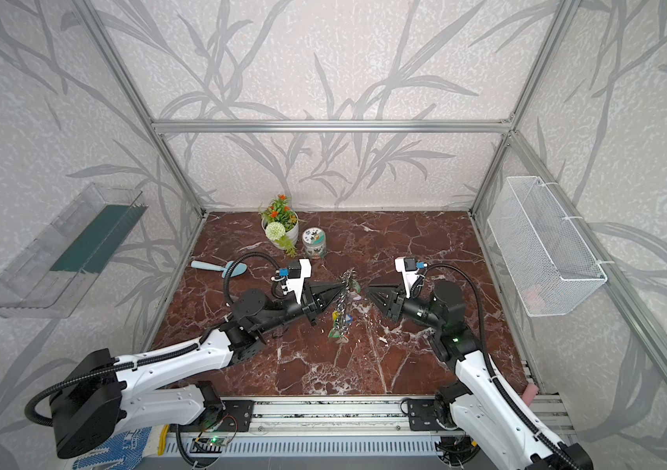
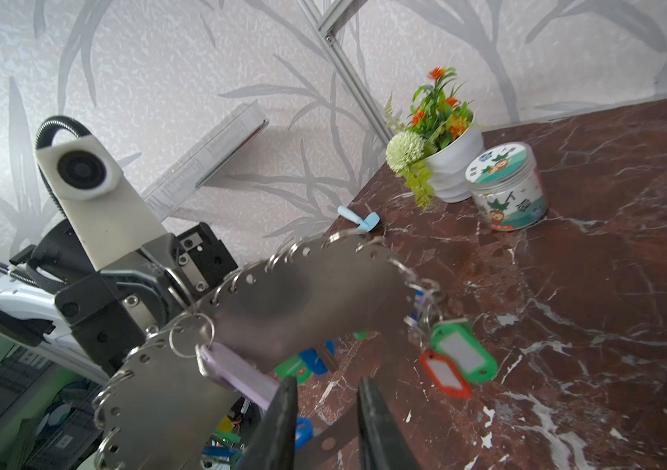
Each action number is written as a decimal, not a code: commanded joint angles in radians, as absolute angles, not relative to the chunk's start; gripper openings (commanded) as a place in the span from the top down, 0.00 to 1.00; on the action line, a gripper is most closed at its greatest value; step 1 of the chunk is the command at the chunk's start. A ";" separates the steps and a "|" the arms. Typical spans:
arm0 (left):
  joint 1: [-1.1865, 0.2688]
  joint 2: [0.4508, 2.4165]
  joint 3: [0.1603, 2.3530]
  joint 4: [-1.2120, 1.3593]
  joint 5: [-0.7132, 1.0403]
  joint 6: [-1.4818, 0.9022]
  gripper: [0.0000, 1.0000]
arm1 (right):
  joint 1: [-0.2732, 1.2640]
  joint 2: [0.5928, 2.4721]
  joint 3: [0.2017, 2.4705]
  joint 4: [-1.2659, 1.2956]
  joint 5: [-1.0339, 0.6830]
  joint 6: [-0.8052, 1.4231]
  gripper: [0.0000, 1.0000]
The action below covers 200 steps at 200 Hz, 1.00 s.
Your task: Put the keys on the keyring
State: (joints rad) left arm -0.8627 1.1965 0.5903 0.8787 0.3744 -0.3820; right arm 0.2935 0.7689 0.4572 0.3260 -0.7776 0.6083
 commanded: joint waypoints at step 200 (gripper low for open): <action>-0.847 1.262 0.670 1.043 0.490 -0.486 1.00 | 0.414 0.836 0.526 0.556 -0.916 0.662 0.74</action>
State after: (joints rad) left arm -0.8490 1.2663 0.6220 0.9421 0.4740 -0.4744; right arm 0.4080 0.8268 0.4942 0.4725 -0.8921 0.6315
